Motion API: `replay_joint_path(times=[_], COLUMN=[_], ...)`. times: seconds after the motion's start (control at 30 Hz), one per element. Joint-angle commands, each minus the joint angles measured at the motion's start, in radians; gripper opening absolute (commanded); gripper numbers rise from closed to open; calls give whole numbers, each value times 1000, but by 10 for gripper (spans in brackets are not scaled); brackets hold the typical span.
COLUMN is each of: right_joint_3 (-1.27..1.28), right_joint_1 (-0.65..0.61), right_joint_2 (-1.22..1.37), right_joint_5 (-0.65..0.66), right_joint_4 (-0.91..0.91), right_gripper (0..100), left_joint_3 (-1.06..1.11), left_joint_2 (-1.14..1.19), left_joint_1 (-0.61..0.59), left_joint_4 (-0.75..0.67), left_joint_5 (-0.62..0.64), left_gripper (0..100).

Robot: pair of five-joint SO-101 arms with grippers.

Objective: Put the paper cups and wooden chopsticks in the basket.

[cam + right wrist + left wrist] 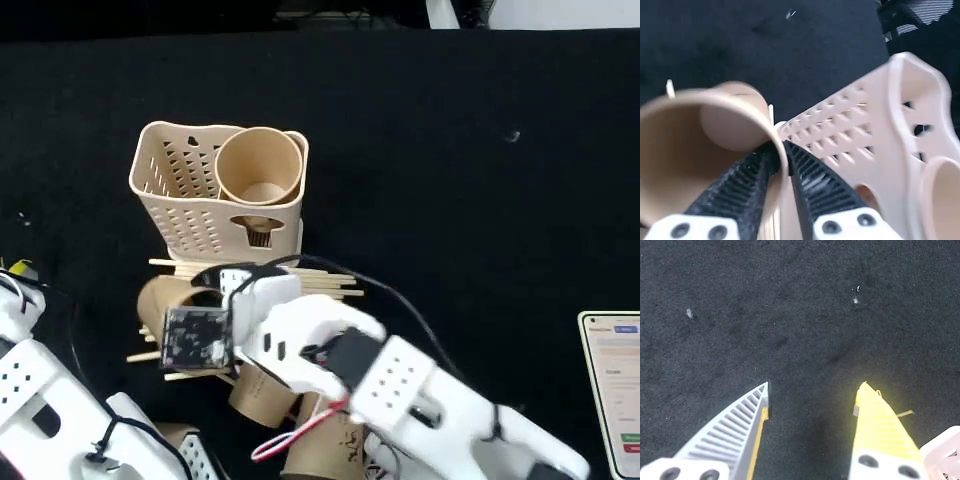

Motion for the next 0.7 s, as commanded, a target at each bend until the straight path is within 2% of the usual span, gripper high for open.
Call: replay_joint_path(times=[0.0,0.1,0.2,0.4,0.53,0.67], right_joint_3=[-234,-424,-601,-869,-1047,-1224], right_joint_1=[21,87,203,411,486,500], right_joint_2=[-128,-168,-140,81,277,453], right_joint_5=[-91,-153,-235,-400,-416,-442], right_joint_4=[244,365,407,450,511,623], right_gripper=[10,10,10,10,10,10], left_joint_3=[-62,-53,-24,88,177,268], left_joint_2=[-14,-14,-14,-15,-15,-15], left_joint_1=[-8,-1,19,101,153,185], left_joint_4=[-12,-11,-34,-158,-264,-388], left_joint_5=[11,11,11,11,11,11], left_gripper=[278,278,278,278,278,278])
